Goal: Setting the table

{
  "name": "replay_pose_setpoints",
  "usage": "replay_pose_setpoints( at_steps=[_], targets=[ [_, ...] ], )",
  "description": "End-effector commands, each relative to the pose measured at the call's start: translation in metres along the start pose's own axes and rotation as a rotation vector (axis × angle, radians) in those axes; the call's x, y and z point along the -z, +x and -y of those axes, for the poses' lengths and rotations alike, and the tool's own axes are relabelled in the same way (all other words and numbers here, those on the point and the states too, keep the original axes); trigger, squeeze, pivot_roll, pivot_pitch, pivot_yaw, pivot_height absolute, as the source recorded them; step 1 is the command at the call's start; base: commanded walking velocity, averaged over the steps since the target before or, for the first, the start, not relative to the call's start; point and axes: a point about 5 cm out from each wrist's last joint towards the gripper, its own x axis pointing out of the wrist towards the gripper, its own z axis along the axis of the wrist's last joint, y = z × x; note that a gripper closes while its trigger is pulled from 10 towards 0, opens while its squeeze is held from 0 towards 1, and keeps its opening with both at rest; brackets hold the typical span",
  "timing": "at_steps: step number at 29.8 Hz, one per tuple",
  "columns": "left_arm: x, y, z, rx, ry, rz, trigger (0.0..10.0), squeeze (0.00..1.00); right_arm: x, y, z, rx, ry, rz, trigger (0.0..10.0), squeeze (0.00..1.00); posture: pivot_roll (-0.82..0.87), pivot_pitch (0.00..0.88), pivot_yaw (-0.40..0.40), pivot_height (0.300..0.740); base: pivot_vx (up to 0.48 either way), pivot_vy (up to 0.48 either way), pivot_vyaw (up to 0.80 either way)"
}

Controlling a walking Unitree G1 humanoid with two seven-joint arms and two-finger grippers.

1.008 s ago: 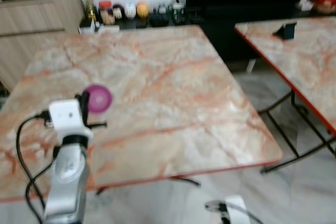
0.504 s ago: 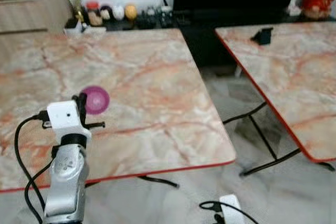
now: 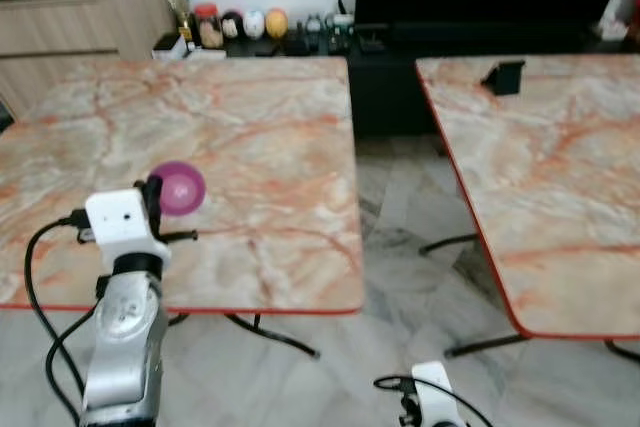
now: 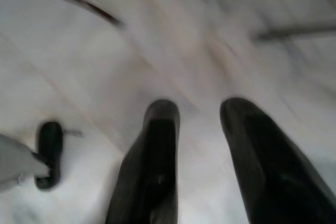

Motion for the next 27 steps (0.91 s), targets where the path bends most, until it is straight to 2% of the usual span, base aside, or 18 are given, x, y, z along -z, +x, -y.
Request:
replay_pose_setpoints(
  at_steps=[1,27],
  targets=[
    [-0.005,0.0028,-0.0046,-0.01,0.001,0.017,10.0,0.0,-0.0051,0.0011,-0.0013,-0.001,0.011,0.015,10.0,0.0,-0.05,0.0,0.025,0.74,0.0,-0.442,0.0],
    [-0.0084,0.0077,-0.0132,-0.028,0.018,0.03,10.0,0.0,0.0007,0.0,0.0026,-0.002,0.006,-0.011,10.0,0.0,-0.05,0.0,0.023,0.74,0.0,-0.436,0.0]
  ],
)
